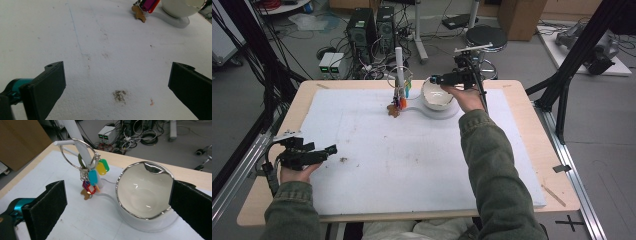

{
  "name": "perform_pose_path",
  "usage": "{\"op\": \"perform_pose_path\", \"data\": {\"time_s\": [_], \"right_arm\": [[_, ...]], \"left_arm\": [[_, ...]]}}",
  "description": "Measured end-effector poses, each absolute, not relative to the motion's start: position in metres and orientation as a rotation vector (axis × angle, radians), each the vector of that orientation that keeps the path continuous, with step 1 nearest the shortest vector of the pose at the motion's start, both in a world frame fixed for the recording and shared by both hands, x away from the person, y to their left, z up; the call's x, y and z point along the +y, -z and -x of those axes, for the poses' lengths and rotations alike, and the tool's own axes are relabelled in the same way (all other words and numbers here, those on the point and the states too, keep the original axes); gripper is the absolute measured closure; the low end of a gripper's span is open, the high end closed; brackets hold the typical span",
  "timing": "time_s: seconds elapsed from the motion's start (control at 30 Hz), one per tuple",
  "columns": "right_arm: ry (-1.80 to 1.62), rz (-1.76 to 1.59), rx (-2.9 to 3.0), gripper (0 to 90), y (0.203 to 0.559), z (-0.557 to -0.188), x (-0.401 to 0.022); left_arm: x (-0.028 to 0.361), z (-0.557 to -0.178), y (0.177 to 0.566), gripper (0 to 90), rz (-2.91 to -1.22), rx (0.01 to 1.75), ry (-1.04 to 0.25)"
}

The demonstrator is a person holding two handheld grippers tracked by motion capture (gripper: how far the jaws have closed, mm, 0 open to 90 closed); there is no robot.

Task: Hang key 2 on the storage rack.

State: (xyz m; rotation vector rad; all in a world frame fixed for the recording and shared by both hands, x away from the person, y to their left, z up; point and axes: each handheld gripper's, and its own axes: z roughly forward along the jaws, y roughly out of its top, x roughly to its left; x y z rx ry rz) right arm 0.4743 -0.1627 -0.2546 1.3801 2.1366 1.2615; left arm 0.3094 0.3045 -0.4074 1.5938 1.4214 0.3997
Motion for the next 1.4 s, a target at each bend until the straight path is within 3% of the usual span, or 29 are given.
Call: {"op": "perform_pose_path", "data": {"time_s": [0.33,1.4], "right_arm": [[-1.272,-1.389,2.101,0.6,0.263,-0.452,-0.189],[-1.186,-1.468,2.025,0.6,0.336,-0.399,-0.264]], "left_arm": [[0.304,-0.309,0.408,1.7,-1.600,1.420,-0.406],[0.307,-0.303,0.405,1.6,-1.571,1.420,-0.461]]}}
